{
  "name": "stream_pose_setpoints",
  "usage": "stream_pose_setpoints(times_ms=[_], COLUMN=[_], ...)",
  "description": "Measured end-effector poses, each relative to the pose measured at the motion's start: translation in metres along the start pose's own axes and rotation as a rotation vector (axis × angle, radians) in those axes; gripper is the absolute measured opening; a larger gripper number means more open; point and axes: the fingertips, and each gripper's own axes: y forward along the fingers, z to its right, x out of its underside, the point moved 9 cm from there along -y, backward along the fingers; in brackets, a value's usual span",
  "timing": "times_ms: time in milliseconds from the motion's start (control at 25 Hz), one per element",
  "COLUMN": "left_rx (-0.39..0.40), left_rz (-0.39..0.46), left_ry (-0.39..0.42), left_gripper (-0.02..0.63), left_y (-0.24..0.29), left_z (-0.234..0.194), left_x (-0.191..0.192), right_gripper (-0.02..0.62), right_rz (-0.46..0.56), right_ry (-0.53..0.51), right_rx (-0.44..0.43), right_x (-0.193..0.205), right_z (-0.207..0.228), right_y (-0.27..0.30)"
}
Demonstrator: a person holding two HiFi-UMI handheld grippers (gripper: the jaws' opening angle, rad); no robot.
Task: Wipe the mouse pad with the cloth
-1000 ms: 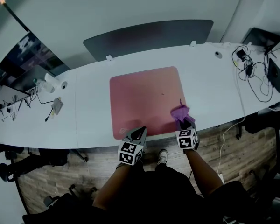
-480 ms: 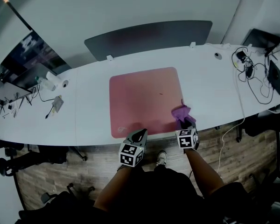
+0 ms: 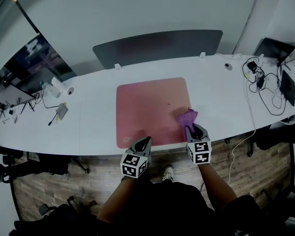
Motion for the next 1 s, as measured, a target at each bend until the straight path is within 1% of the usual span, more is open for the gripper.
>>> stream_pose_setpoints(times_ms=[280, 400, 640, 800, 1000], left_rx=[-0.026, -0.038, -0.072, -0.112, -0.132], left_rz=[0.079, 0.107, 0.195, 0.22, 0.224], left_ry=[-0.018, -0.011, 0.005, 0.017, 0.015], left_gripper=[0.021, 0.021, 0.021, 0.021, 0.021], left_y=[-0.016, -0.023, -0.042, -0.052, -0.06], left_z=[-0.004, -0.007, -0.016, -0.027, -0.03], left_x=[-0.018, -0.027, -0.056, -0.066, -0.066], right_gripper=[0.092, 0.092, 0.092, 0.091, 0.084], right_rz=[0.178, 0.259, 0.385, 0.426, 0.408], right_ry=[0.022, 0.029, 0.017, -0.042, -0.07], right_rx=[-0.049, -0.07, -0.101, -0.105, -0.093], right_x=[-0.059, -0.081, -0.112, -0.122, -0.121], right_z=[-0.006, -0.011, -0.026, -0.034, -0.036], right_y=[-0.038, -0.055, -0.08, -0.081, -0.08])
